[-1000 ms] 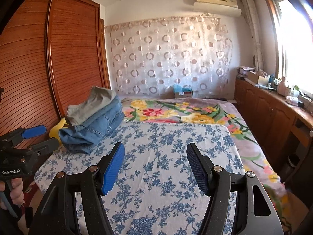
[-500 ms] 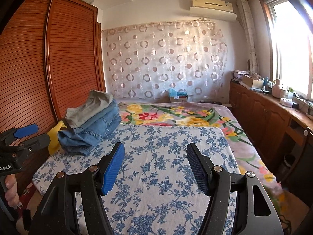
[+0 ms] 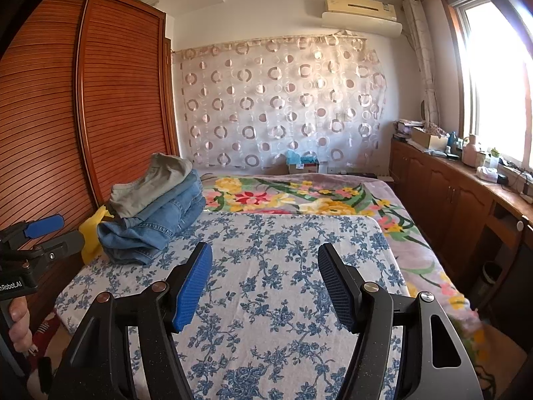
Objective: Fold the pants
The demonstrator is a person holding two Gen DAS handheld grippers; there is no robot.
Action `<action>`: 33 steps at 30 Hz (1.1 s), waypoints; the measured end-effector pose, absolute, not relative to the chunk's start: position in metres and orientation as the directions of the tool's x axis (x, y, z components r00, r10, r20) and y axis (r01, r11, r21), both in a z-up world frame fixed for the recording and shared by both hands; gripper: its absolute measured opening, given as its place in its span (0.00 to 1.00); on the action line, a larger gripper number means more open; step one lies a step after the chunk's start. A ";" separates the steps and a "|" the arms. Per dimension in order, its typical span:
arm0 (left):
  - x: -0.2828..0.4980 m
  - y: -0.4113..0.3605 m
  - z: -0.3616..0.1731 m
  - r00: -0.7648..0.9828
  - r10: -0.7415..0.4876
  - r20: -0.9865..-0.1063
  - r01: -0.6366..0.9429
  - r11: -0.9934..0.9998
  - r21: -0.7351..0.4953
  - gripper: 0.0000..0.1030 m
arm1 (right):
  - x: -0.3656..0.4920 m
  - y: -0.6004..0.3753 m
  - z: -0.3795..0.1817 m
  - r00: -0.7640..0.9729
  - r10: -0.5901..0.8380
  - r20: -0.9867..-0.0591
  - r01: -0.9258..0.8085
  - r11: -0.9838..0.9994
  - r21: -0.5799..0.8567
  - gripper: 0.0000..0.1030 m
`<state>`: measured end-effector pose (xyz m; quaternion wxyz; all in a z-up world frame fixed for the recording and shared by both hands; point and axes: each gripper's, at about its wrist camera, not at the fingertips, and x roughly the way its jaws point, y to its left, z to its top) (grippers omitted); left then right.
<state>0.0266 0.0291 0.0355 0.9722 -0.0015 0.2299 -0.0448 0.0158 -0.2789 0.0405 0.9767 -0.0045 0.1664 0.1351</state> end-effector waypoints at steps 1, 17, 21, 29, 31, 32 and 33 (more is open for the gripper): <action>0.026 0.030 0.035 0.890 -0.088 -0.447 0.087 0.996 -0.023 0.82 | 0.016 -0.279 0.041 0.908 0.262 -0.325 -0.265 0.963 0.037 0.66; 0.027 0.032 0.032 0.891 -0.088 -0.445 0.088 0.996 -0.022 0.82 | 0.014 -0.281 0.039 0.908 0.268 -0.321 -0.271 0.962 0.039 0.66; 0.026 0.032 0.032 0.891 -0.090 -0.446 0.089 0.996 -0.023 0.82 | 0.014 -0.280 0.039 0.907 0.270 -0.322 -0.272 0.961 0.040 0.66; 0.026 0.031 0.032 0.891 -0.091 -0.445 0.091 0.996 -0.023 0.82 | 0.014 -0.280 0.039 0.908 0.269 -0.320 -0.271 0.962 0.040 0.66; 0.026 0.031 0.033 0.891 -0.090 -0.445 0.090 0.996 -0.023 0.82 | 0.013 -0.281 0.038 0.908 0.270 -0.320 -0.271 0.962 0.041 0.66; 0.026 0.031 0.032 0.891 -0.091 -0.445 0.090 0.996 -0.023 0.82 | 0.013 -0.281 0.038 0.908 0.270 -0.319 -0.271 0.962 0.043 0.66; 0.026 0.031 0.033 0.891 -0.090 -0.445 0.090 0.996 -0.022 0.82 | 0.012 -0.282 0.038 0.909 0.270 -0.318 -0.270 0.962 0.043 0.66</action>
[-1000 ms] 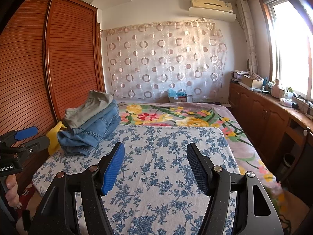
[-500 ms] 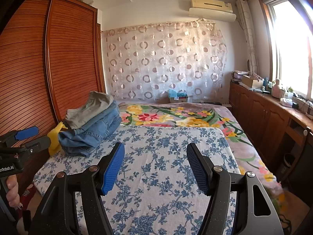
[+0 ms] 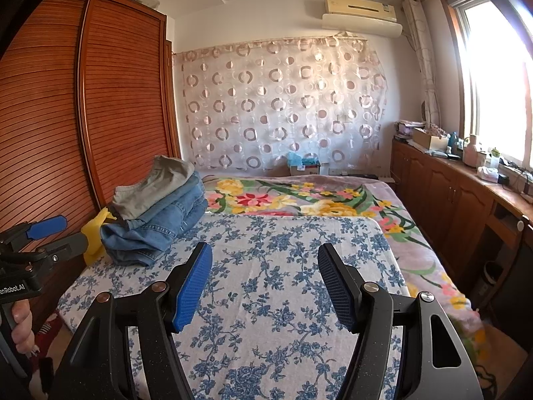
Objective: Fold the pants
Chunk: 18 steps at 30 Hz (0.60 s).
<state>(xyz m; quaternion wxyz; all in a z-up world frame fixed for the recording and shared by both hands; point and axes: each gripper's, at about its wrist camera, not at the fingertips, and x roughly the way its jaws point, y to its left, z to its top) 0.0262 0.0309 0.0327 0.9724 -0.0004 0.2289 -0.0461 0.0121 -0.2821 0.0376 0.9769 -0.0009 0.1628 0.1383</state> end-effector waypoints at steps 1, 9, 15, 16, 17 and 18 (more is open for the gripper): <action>0.026 0.031 0.033 0.891 -0.090 -0.445 0.089 0.996 -0.022 0.82 | 0.012 -0.282 0.038 0.909 0.269 -0.317 -0.269 0.962 0.044 0.66; 0.026 0.031 0.033 0.891 -0.090 -0.445 0.090 0.996 -0.022 0.82 | 0.011 -0.282 0.038 0.909 0.271 -0.316 -0.271 0.962 0.045 0.66; 0.026 0.031 0.033 0.891 -0.089 -0.445 0.088 0.996 -0.022 0.82 | 0.010 -0.282 0.037 0.910 0.270 -0.314 -0.270 0.962 0.044 0.66; 0.026 0.031 0.033 0.891 -0.089 -0.444 0.089 0.996 -0.021 0.82 | 0.010 -0.282 0.037 0.910 0.269 -0.314 -0.270 0.962 0.044 0.66; 0.025 0.032 0.032 0.892 -0.089 -0.443 0.088 0.996 -0.021 0.82 | 0.011 -0.282 0.037 0.911 0.269 -0.314 -0.269 0.962 0.044 0.66; 0.026 0.031 0.033 0.891 -0.091 -0.444 0.090 0.996 -0.022 0.82 | 0.011 -0.282 0.037 0.911 0.268 -0.314 -0.268 0.962 0.045 0.66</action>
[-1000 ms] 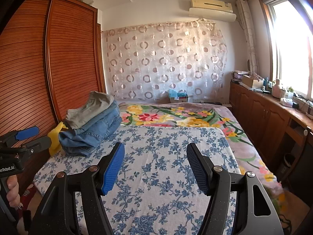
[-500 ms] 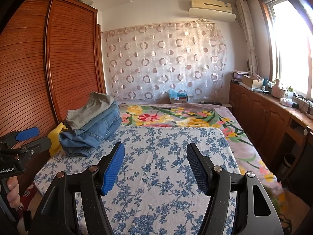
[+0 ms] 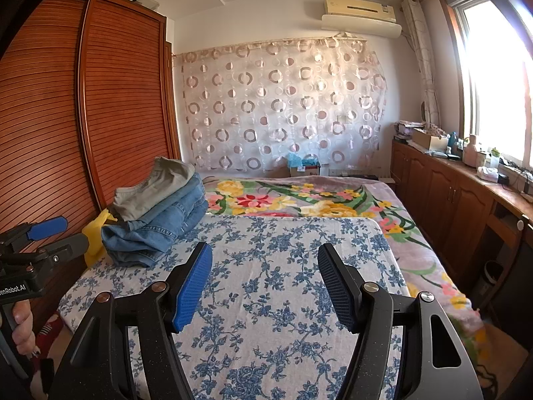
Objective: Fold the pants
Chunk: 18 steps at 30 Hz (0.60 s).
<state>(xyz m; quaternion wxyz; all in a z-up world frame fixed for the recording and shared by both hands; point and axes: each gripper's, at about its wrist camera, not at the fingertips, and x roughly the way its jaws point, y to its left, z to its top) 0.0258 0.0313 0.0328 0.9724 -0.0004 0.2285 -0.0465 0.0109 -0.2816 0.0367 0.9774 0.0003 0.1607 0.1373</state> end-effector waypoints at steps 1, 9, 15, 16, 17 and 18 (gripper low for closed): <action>0.026 0.031 0.033 0.891 -0.090 -0.445 0.090 0.996 -0.022 0.82 | 0.011 -0.282 0.036 0.911 0.269 -0.314 -0.268 0.962 0.045 0.66; 0.026 0.031 0.032 0.891 -0.089 -0.444 0.089 0.996 -0.021 0.82 | 0.011 -0.282 0.036 0.911 0.268 -0.313 -0.268 0.962 0.044 0.66; 0.025 0.030 0.033 0.894 -0.084 -0.439 0.087 0.996 -0.014 0.82 | 0.011 -0.282 0.036 0.910 0.269 -0.315 -0.268 0.962 0.046 0.66; 0.024 0.030 0.035 0.895 -0.085 -0.439 0.088 0.996 -0.015 0.82 | 0.011 -0.282 0.036 0.910 0.269 -0.315 -0.268 0.962 0.045 0.66; 0.024 0.031 0.034 0.894 -0.089 -0.439 0.090 0.996 -0.019 0.82 | 0.011 -0.282 0.036 0.910 0.268 -0.315 -0.268 0.962 0.045 0.66; 0.024 0.029 0.037 0.894 -0.088 -0.439 0.089 0.996 -0.018 0.82 | 0.011 -0.282 0.036 0.910 0.269 -0.315 -0.269 0.962 0.045 0.66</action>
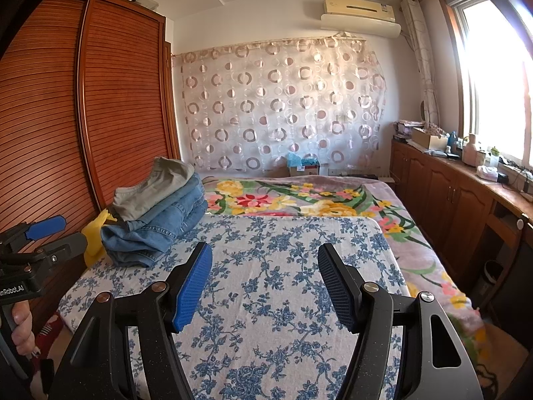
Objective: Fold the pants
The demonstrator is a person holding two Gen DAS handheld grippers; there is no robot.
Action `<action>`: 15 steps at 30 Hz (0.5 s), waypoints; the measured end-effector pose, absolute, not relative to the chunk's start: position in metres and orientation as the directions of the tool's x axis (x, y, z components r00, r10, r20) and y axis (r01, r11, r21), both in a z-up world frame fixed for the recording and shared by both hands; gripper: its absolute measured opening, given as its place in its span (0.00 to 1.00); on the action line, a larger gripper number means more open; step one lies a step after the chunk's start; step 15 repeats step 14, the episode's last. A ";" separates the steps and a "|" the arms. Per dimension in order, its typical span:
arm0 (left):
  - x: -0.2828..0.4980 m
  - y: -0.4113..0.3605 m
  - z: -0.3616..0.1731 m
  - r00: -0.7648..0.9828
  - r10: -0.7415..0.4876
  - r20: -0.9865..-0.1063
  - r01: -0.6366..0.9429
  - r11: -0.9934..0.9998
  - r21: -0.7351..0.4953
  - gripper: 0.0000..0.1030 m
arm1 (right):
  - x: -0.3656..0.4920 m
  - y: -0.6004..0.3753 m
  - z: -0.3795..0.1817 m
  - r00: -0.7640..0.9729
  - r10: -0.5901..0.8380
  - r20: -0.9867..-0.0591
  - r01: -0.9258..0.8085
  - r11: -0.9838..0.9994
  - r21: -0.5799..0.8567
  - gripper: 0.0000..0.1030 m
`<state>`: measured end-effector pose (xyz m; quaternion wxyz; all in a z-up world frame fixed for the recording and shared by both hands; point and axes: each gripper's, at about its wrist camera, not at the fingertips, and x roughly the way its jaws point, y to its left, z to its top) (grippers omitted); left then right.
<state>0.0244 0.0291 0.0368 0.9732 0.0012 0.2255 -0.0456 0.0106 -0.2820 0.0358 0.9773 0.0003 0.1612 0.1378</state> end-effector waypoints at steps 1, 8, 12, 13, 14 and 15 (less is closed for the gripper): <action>0.024 0.029 0.037 0.894 -0.087 -0.439 0.088 0.996 -0.016 0.82 | 0.011 -0.282 0.036 0.910 0.270 -0.315 -0.270 0.962 0.045 0.66; 0.025 0.030 0.037 0.894 -0.090 -0.438 0.091 0.996 -0.019 0.82 | 0.011 -0.282 0.035 0.911 0.268 -0.314 -0.267 0.963 0.045 0.66; 0.025 0.030 0.037 0.894 -0.089 -0.439 0.090 0.996 -0.018 0.82 | 0.011 -0.282 0.035 0.911 0.267 -0.314 -0.267 0.963 0.044 0.66; 0.024 0.030 0.037 0.894 -0.090 -0.439 0.090 0.996 -0.019 0.82 | 0.011 -0.282 0.035 0.911 0.266 -0.314 -0.266 0.963 0.044 0.66; 0.025 0.031 0.037 0.894 -0.089 -0.439 0.089 0.996 -0.020 0.82 | 0.011 -0.282 0.035 0.911 0.266 -0.314 -0.266 0.963 0.045 0.66; 0.025 0.031 0.037 0.894 -0.089 -0.439 0.089 0.996 -0.020 0.82 | 0.011 -0.282 0.035 0.911 0.266 -0.314 -0.266 0.963 0.045 0.66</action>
